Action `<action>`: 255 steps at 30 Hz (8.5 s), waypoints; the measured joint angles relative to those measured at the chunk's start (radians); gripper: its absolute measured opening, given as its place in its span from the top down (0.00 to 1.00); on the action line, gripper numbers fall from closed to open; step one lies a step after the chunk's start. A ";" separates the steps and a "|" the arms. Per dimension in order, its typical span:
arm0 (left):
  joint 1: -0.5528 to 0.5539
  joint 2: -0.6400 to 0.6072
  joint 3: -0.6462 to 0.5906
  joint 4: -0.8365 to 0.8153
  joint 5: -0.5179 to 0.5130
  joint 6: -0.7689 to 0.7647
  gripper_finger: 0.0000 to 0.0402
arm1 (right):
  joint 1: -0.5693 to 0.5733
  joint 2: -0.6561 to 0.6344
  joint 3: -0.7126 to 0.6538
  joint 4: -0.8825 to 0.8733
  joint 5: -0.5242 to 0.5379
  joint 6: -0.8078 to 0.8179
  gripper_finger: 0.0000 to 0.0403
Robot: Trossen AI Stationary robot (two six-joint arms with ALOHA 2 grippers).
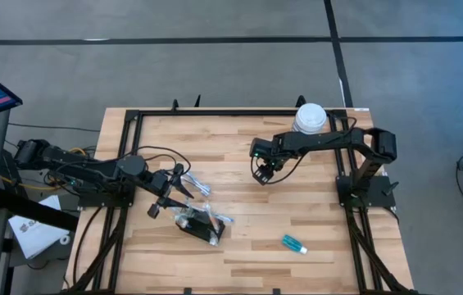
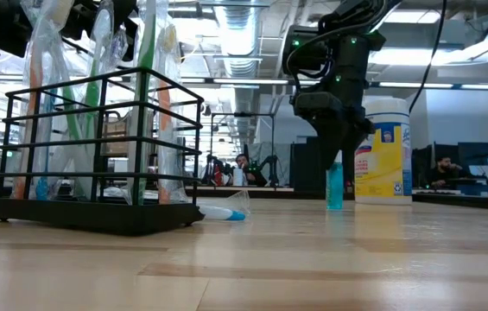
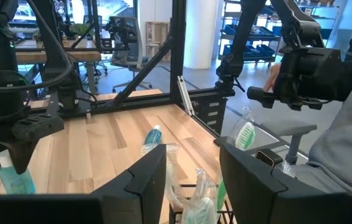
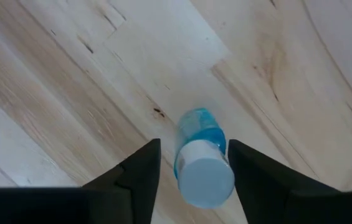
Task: Pick & Place toothbrushing station
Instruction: Put the mouthwash into the mesh organizer
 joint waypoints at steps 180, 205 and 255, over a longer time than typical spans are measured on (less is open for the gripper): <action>0.023 -0.067 0.000 -0.084 -0.538 0.087 0.48 | 0.380 0.604 1.154 -0.153 -0.303 -0.532 0.80; 0.023 -0.067 0.000 -0.084 -0.537 0.087 0.48 | 0.374 0.605 1.153 -0.156 -0.248 -0.519 0.80; 0.023 -0.067 0.000 -0.084 -0.537 0.087 0.48 | 0.387 0.703 1.153 -0.149 -0.236 -0.449 0.65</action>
